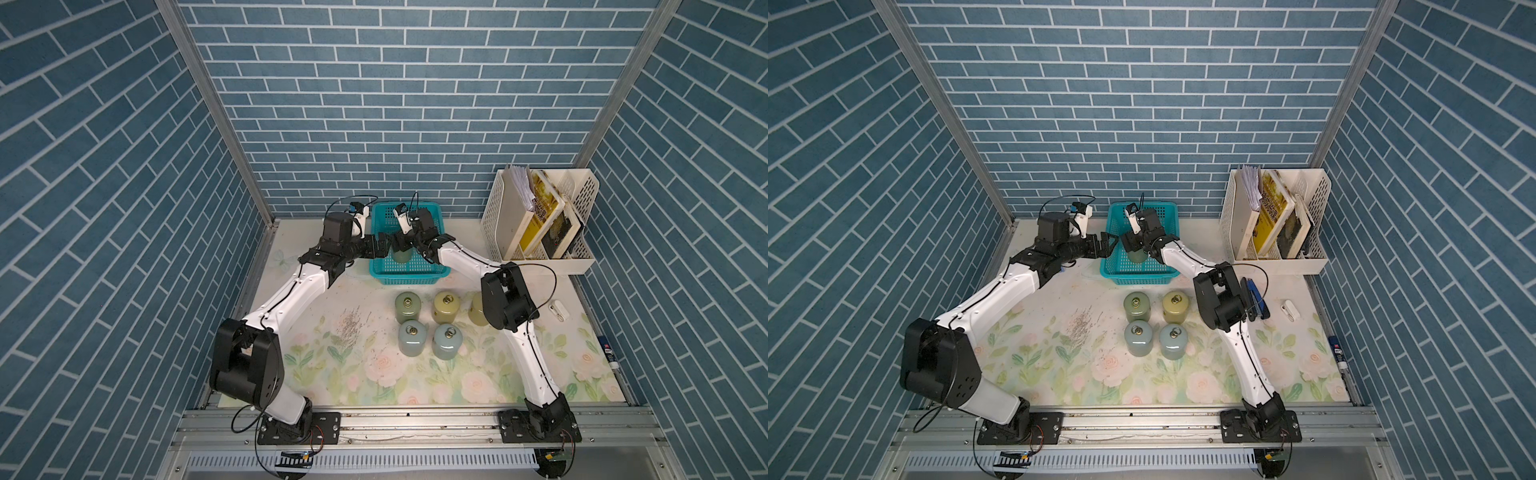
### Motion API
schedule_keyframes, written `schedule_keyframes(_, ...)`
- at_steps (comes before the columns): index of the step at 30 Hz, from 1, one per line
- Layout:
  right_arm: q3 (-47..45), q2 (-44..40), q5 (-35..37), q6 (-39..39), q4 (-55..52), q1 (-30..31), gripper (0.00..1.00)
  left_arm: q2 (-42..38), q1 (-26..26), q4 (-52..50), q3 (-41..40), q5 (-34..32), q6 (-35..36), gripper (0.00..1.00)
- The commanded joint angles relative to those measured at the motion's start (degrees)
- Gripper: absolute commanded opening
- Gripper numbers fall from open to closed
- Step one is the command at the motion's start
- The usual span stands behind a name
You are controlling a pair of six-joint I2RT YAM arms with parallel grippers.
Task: Take the tea canister out of the basket
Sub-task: Pick up the tea canister from the basket.
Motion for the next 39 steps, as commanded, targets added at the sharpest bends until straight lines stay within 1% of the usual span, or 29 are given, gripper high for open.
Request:
schedule_keyframes(1, 0.7, 1.6, 0.5, -1.7, -3.8, 0.4, 0.95, -1.3, 0.5, -0.3, -1.1, 0.1, 0.1, 1.00)
schedule_keyframes(5, 2.1, 2.5, 1.3, -2.8, -6.6, 1.0, 0.97, -1.6, 0.4, -0.5, -1.3, 0.1, 0.1, 1.00)
schedule_keyframes(9, 2.9, 3.6, 2.4, -2.7, -8.3, 1.0, 0.97, -2.0, 0.4, -0.3, -1.8, 0.0, 0.0, 1.00)
schedule_keyframes(11, 3.3, 4.0, 2.7, -2.5, -8.9, 1.0, 0.93, -2.1, 0.4, -0.3, -2.0, 0.0, 0.0, 1.00)
schedule_keyframes(13, 3.0, 3.8, 2.8, -2.3, -8.3, 1.0, 0.88, -2.0, 0.4, -0.4, -1.9, 0.0, 0.1, 1.00)
schedule_keyframes(14, 2.8, 3.6, 2.8, -2.2, -7.9, 1.1, 0.84, -1.9, 0.5, -0.4, -1.9, -0.1, 0.2, 1.00)
schedule_keyframes(15, 2.8, 3.3, 2.7, -2.2, -7.4, 1.0, 0.77, -1.8, 0.4, -0.5, -1.9, -0.1, 0.2, 1.00)
schedule_keyframes(16, 2.7, 2.9, 2.7, -2.2, -7.0, 1.0, 0.72, -1.7, 0.4, -0.5, -1.7, 0.0, 0.2, 1.00)
schedule_keyframes(17, 2.6, 2.5, 2.5, -2.2, -6.5, 1.0, 0.69, -1.6, 0.5, -0.5, -1.5, 0.0, 0.2, 1.00)
schedule_keyframes(20, 2.5, 0.8, 2.4, -2.2, -5.6, 1.0, 0.53, -1.3, 0.4, -0.4, -1.2, 0.4, 0.1, 1.00)
schedule_keyframes(24, 1.2, -3.4, 1.8, -2.2, -5.2, 1.0, 0.37, -2.0, 0.3, -0.6, -1.2, 1.2, 0.1, 1.00)
schedule_keyframes(25, 0.3, -5.1, 1.5, -2.2, -4.7, 1.0, 0.30, -2.6, 0.3, -0.6, -1.5, 1.5, 0.2, 1.00)
schedule_keyframes(26, -0.6, -6.6, 1.2, -2.2, -4.4, 1.0, 0.18, -3.3, 0.2, -0.7, -1.7, 1.6, 0.4, 1.00)
schedule_keyframes(27, -1.6, -8.4, 0.8, -2.1, -3.9, 1.1, 0.00, -3.9, 0.3, -1.2, -1.8, 1.4, 1.2, 1.00)
schedule_keyframes(30, -4.6, -13.6, 0.4, -1.6, -3.2, 1.0, 0.00, -5.5, 0.3, -4.3, -1.5, -1.1, 3.3, 1.00)
schedule_keyframes(33, -9.8, -21.0, 0.1, -0.9, -1.0, 1.2, 0.00, -7.3, 0.3, -5.9, -1.5, -1.4, 3.8, 1.00)
schedule_keyframes(37, -18.0, -30.8, 1.4, -0.6, 1.7, 1.9, 0.00, -9.8, 0.3, -5.2, -2.8, 1.9, 2.9, 1.00)
schedule_keyframes(39, -23.2, -36.7, 2.4, -0.9, 1.9, 2.9, 0.00, -9.7, -1.3, -7.4, -2.0, 3.5, 4.7, 1.00)
